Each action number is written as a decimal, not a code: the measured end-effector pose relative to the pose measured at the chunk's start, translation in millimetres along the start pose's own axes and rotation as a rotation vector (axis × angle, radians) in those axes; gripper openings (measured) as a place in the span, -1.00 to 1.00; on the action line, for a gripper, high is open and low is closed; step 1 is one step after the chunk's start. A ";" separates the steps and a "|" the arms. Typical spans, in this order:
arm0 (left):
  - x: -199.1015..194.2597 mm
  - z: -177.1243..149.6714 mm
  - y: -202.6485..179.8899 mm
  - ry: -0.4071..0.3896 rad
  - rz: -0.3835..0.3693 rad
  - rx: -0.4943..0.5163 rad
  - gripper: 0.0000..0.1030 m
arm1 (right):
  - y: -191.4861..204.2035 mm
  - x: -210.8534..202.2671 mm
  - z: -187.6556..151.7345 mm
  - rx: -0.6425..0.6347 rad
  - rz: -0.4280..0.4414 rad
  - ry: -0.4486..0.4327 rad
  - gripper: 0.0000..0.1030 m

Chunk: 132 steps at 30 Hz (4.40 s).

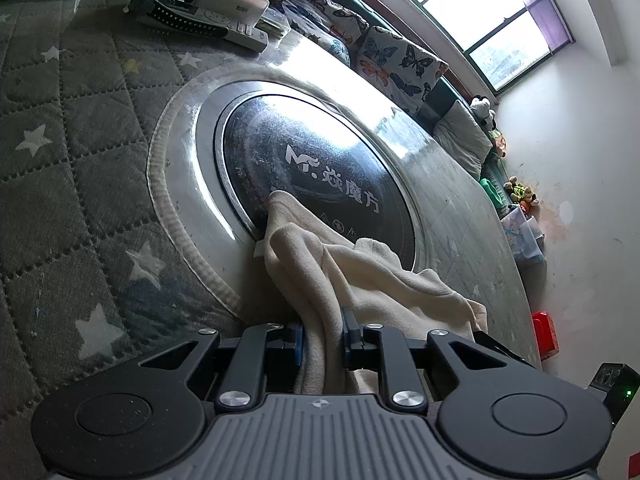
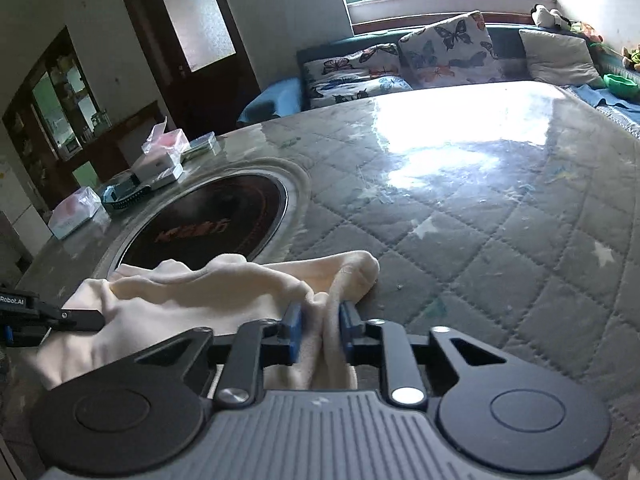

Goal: Fold clothes

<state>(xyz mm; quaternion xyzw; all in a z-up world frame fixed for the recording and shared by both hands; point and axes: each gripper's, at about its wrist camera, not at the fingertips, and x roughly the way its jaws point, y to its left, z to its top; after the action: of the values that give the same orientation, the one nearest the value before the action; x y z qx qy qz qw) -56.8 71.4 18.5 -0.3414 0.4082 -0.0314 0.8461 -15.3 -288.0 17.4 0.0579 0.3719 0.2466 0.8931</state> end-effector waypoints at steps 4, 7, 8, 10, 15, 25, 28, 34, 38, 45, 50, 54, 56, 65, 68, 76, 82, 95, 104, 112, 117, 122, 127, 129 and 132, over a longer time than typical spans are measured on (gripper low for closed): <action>0.0 -0.5 -0.7 -0.003 0.002 0.006 -0.61 | -1.8 0.0 0.5 0.002 0.010 0.003 -0.61; 0.2 -1.2 -0.9 -0.008 0.002 0.012 -0.61 | -3.2 1.1 -0.4 0.002 0.015 0.003 -0.49; 0.4 -1.4 -1.3 -0.010 0.003 0.015 -0.61 | -2.1 1.6 -0.9 -0.006 0.011 -0.001 -0.49; 0.6 -1.8 -2.4 -0.014 0.006 0.023 -0.63 | 2.2 3.5 -1.8 -0.032 -0.003 -0.011 -0.48; -0.9 -0.6 -7.6 -0.011 0.021 0.044 -0.67 | 10.1 5.2 -1.1 -0.053 -0.022 -0.024 -0.75; -4.9 5.9 -35.4 -0.034 0.021 0.119 -0.69 | 18.1 -27.4 13.3 -0.076 -0.051 -0.100 -0.80; -2.9 7.7 -49.4 -0.045 0.019 0.144 -0.70 | 18.7 -39.0 17.7 -0.084 -0.069 -0.128 -0.83; 3.6 11.0 -73.3 -0.060 0.029 0.190 -0.70 | 0.7 -65.3 35.3 -0.046 -0.124 -0.172 -1.00; 6.7 8.0 -71.7 -0.053 0.053 0.191 -0.69 | -11.1 -67.2 32.0 -0.057 -0.125 -0.149 -0.90; 12.3 8.6 -50.2 -0.023 0.088 0.139 -0.69 | -18.3 -37.9 10.2 -0.030 -0.095 -0.058 -0.36; 16.1 7.4 -46.2 -0.015 0.089 0.139 -0.69 | -21.4 -14.6 3.8 0.016 -0.084 -0.033 -0.23; 19.6 6.1 -42.1 -0.005 0.091 0.131 -0.68 | -24.2 -3.4 2.5 0.053 -0.079 -0.042 -0.18; 21.6 5.0 -40.0 0.000 0.095 0.125 -0.68 | -22.7 -0.3 1.9 0.054 -0.075 -0.052 -0.16; 14.5 2.7 -43.1 -0.017 0.088 0.130 -0.68 | -10.0 2.3 0.6 0.012 -0.060 -0.050 -0.78; 9.0 4.7 -49.6 -0.033 0.081 0.150 -0.68 | -6.5 -6.4 2.0 0.006 -0.070 -0.077 -0.80; 4.4 4.8 -80.0 -0.066 0.048 0.212 -0.71 | 4.8 -46.1 15.7 -0.045 -0.100 -0.181 -0.81; 10.3 3.8 -112.6 -0.082 0.022 0.277 -0.71 | 0.9 -73.3 28.7 -0.068 -0.154 -0.243 -0.81; 37.2 0.0 -173.4 -0.080 -0.004 0.378 -0.71 | -30.1 -110.4 44.0 -0.058 -0.267 -0.312 -0.81; 61.8 -4.2 -193.1 -0.050 0.002 0.411 -0.71 | -51.1 -112.6 49.0 -0.048 -0.308 -0.313 -0.81; 81.1 -6.7 -200.1 -0.022 0.016 0.423 -0.71 | -69.8 -103.0 46.3 -0.030 -0.329 -0.287 -0.81; 91.1 -7.3 -202.4 -0.006 0.026 0.424 -0.71 | -79.7 -97.5 43.7 -0.022 -0.333 -0.269 -0.81; 98.0 -9.0 -201.1 0.015 0.035 0.429 -0.71 | -86.9 -88.2 44.2 -0.013 -0.336 -0.246 -0.81; 106.1 -10.1 -197.9 0.035 0.048 0.425 -0.71 | -91.2 -77.5 42.5 -0.007 -0.340 -0.212 -0.81; 108.5 -10.3 -195.7 0.041 0.054 0.423 -0.71 | -91.5 -72.0 41.8 -0.005 -0.343 -0.197 -0.81; 111.6 -11.1 -190.9 0.053 0.060 0.422 -0.71 | -94.7 -65.5 39.5 -0.001 -0.347 -0.180 -0.81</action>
<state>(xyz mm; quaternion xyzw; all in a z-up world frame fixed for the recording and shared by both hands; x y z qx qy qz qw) 52.5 -117.8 54.2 -0.1432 0.4247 -0.0998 0.8883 10.2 -399.1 60.2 0.0142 0.2948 0.0829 0.9519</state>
